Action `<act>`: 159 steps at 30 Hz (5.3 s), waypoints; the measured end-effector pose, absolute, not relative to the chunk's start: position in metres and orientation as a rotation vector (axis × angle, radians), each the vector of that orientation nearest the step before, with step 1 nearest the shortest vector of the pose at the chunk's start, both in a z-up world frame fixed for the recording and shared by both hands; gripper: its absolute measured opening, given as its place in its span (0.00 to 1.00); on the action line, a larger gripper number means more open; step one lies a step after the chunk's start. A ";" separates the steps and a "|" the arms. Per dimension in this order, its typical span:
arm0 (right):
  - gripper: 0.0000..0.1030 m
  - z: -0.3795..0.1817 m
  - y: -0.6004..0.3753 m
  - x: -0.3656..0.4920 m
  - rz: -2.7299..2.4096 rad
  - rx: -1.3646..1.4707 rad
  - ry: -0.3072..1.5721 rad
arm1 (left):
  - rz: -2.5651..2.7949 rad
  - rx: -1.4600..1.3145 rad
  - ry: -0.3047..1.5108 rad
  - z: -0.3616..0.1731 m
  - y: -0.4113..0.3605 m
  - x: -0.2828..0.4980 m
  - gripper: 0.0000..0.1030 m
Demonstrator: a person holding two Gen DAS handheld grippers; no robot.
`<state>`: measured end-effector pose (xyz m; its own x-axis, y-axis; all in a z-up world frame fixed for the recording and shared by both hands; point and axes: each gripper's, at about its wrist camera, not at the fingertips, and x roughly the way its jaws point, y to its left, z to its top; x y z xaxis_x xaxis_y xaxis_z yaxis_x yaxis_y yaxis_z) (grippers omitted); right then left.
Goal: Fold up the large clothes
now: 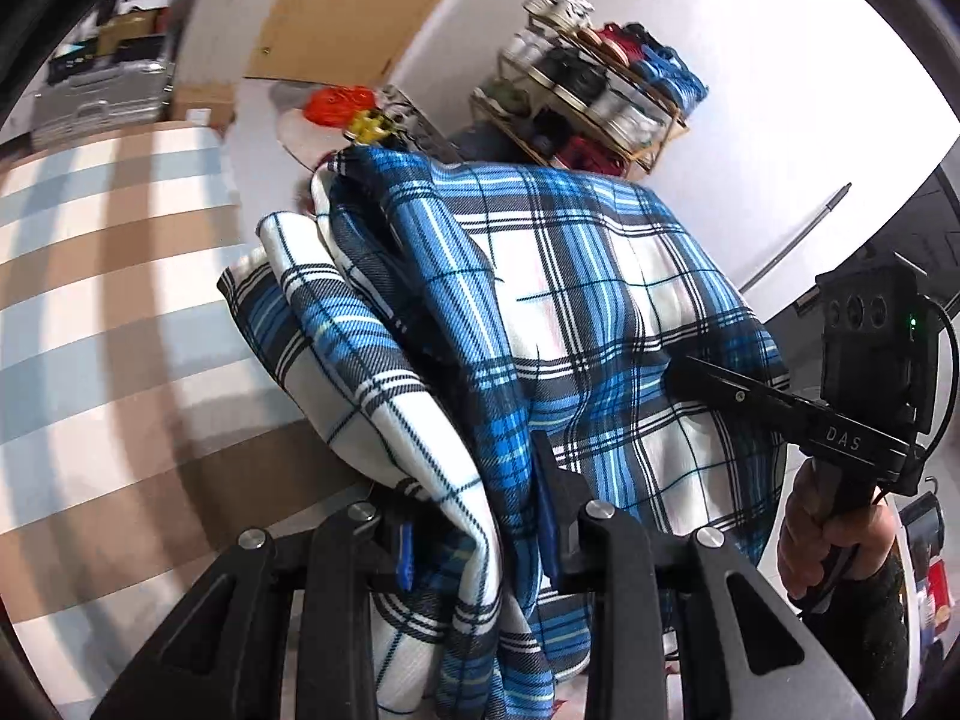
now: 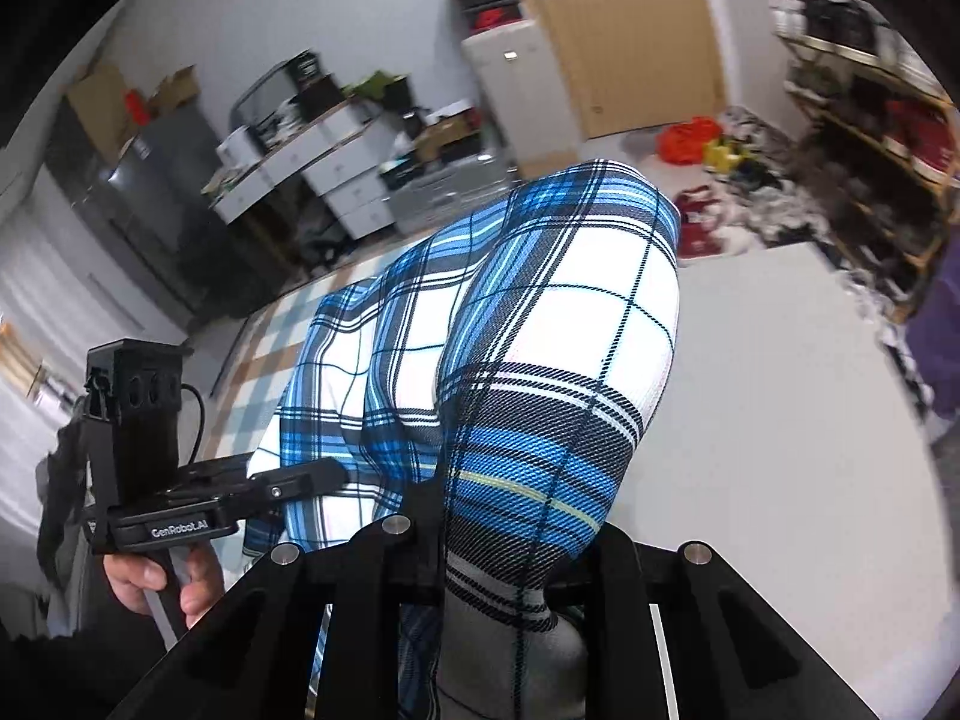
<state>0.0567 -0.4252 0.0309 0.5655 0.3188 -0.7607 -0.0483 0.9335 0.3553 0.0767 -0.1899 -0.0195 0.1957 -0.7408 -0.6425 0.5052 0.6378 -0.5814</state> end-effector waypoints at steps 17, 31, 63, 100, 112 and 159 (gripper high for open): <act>0.57 -0.072 -0.584 0.095 0.077 0.326 1.181 | -0.848 -0.106 1.125 -0.088 -0.251 0.098 0.43; 1.00 0.012 -0.480 0.132 -0.025 -0.023 1.049 | -1.041 -0.093 0.953 -0.050 -0.252 0.029 0.76; 0.96 -0.014 -0.465 -0.020 -0.078 0.434 0.929 | -0.770 0.077 0.714 0.014 -0.152 -0.020 0.76; 1.00 0.072 -0.263 -0.300 -0.431 0.159 0.273 | -0.673 0.010 0.414 0.026 -0.113 -0.114 0.99; 1.00 0.067 -0.262 -0.298 -0.418 0.170 0.264 | -0.681 0.014 0.448 0.025 -0.108 -0.114 0.99; 1.00 0.063 -0.249 -0.288 -0.381 0.182 0.281 | -0.665 0.021 0.380 0.036 -0.093 -0.116 0.99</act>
<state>-0.2880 -0.2491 0.0630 0.8902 -0.3398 -0.3035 0.3899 0.9128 0.1218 -0.1159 -0.0931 0.0361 0.7211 -0.5978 -0.3502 0.6053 0.7895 -0.1013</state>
